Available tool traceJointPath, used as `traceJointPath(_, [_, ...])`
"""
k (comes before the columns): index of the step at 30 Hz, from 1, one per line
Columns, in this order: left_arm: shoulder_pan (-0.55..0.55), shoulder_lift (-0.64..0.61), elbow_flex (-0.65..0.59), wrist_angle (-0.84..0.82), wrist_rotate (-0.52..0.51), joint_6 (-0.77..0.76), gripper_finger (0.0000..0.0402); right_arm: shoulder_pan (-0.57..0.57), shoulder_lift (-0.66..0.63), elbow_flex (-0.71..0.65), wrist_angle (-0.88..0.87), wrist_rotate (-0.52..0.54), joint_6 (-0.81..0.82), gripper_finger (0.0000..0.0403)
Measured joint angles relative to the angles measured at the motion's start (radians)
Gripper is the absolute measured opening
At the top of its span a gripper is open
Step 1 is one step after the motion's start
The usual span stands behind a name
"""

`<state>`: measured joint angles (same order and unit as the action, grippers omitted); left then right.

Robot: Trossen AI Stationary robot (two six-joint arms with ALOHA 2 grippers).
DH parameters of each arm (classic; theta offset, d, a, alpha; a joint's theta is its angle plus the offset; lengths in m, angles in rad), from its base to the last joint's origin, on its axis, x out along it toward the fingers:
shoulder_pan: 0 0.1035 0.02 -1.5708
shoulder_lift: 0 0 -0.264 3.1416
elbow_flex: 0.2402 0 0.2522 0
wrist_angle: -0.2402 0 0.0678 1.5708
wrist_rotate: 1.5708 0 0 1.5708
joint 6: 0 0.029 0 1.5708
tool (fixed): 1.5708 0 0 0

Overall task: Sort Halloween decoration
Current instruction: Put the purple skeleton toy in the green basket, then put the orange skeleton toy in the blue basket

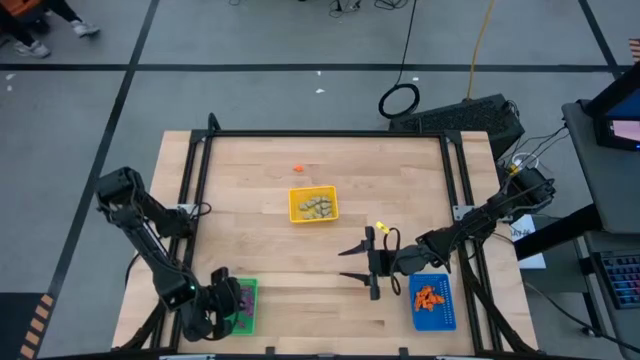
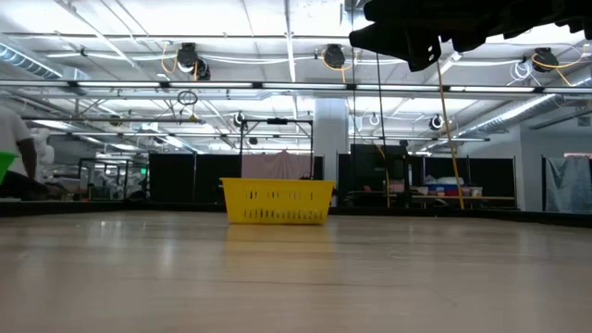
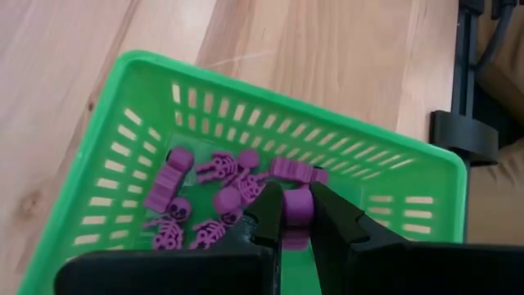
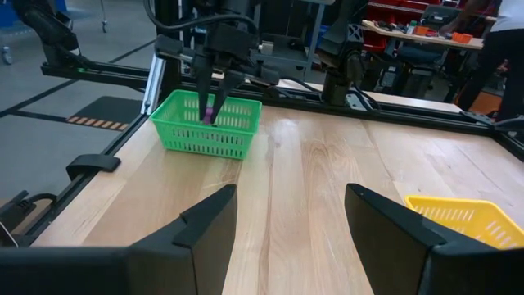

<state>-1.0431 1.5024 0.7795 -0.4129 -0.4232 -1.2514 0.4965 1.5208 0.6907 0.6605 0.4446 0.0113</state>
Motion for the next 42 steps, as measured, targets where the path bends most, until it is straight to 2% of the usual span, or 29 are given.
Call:
traceJointPath(12, [0.001,0.003,0.0,0.004,-0.013,0.001,0.0043,0.0,0.0,0.0,0.0,0.0,0.0,0.0212])
traceJointPath(21, [0.001,0.003,0.0,0.003,-0.057,0.0,0.0135,0.0,0.0,0.0,0.0,0.0,0.0,0.0212])
traceJointPath(26, [0.001,0.003,0.0,0.005,-0.056,0.0,0.0168,0.0,0.0,0.0,0.0,0.0,0.0,0.0212])
traceJointPath(35, [0.002,0.003,0.021,0.011,-0.07,0.004,0.0176,0.0,0.0,0.0,-0.001,0.0,0.0,0.0212])
traceJointPath(42, [0.034,0.003,0.073,0.008,-0.104,0.117,0.0176,0.0,0.0,0.0,-0.01,0.0,0.0,0.0212])
